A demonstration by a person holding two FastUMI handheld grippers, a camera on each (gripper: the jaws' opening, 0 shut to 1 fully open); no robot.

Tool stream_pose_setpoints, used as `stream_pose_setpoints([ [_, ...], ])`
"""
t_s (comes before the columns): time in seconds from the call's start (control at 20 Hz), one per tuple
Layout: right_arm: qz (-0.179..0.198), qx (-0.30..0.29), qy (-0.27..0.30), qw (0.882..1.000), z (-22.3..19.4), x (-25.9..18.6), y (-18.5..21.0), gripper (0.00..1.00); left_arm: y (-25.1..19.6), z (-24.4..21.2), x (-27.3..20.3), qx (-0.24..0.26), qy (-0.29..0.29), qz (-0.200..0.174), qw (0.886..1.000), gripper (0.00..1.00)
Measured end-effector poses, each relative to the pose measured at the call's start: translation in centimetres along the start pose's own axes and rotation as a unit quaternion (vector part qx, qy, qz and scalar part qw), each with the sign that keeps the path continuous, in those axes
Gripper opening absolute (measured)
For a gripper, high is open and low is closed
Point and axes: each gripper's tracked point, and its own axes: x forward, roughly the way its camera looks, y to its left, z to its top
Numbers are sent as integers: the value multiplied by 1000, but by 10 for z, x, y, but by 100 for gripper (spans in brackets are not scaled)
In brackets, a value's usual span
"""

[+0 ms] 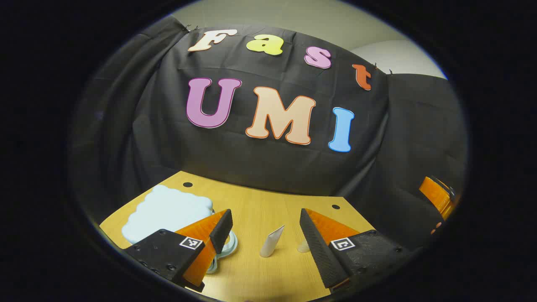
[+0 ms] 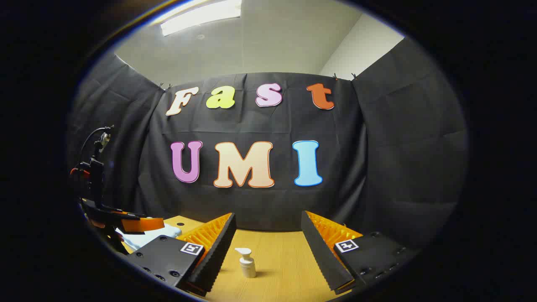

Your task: First open the suitcase, pack the skin care products into it, and then close the suitcase.

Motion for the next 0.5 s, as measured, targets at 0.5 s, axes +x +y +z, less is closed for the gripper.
stream_pose_setpoints([
  [0.5,6,7,19,1000,-12,1,2,98,24,-29,1,-26,41,28,998,94],
])
